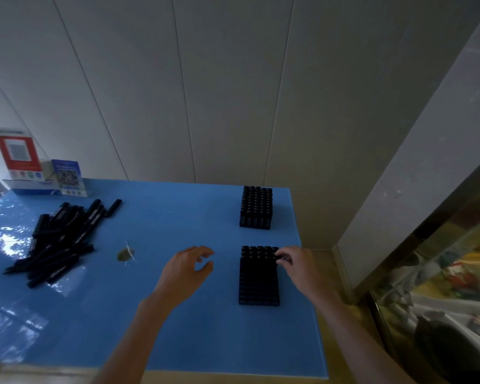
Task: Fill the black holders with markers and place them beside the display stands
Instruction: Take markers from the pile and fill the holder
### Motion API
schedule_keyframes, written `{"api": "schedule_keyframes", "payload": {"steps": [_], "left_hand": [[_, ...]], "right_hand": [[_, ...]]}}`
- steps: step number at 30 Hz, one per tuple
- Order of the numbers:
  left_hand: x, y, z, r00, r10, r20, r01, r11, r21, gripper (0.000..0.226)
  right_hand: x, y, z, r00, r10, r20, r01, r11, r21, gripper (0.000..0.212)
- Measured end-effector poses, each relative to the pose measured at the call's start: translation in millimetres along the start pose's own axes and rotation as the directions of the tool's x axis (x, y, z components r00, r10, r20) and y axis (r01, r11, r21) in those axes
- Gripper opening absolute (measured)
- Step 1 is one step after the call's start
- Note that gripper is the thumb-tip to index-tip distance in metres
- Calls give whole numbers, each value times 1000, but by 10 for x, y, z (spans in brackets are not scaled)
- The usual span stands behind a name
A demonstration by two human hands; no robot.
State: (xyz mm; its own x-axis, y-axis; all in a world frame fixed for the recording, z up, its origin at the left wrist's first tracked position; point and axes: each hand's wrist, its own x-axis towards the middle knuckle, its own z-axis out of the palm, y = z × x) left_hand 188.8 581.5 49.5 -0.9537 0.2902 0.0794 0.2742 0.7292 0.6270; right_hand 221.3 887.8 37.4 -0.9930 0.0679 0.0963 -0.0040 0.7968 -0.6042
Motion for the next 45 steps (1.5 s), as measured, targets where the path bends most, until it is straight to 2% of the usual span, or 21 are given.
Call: {"api": "schedule_keyframes", "payload": {"steps": [8,14,19,22,27,33,38,45], "left_hand": [[-40,-50,16,998,-49,46,50,999,-12,20],[-72,-14,46,996,-74,52,75,997,-18,19],[-113,75,47,996,-74,52,74,997,1,21],[-131,137,29,995,-88,43,87,996,11,21],[-157,286,-67,992,-125,-35,125,992,19,20],[-304,423,-281,977,-169,-128,176,984,42,22],[-596,364,-540,938,-248,-242,267,962,53,21],[-1080,-6,-936,877,-347,-332,374,927,19,23]], "right_hand": [[-2,47,56,999,-9,-35,10,1000,17,12],[-31,114,49,1000,-27,0,27,1000,16,10],[-38,124,92,999,-44,-12,44,999,-23,15],[-54,88,59,998,-60,-4,59,997,-56,11],[-61,-36,-73,994,-111,4,111,988,-109,15],[6,-518,-138,974,-222,53,226,971,-81,21],[70,-986,20,934,-342,101,344,939,-10,26],[45,-1564,378,872,-447,197,446,894,54,28]]}}
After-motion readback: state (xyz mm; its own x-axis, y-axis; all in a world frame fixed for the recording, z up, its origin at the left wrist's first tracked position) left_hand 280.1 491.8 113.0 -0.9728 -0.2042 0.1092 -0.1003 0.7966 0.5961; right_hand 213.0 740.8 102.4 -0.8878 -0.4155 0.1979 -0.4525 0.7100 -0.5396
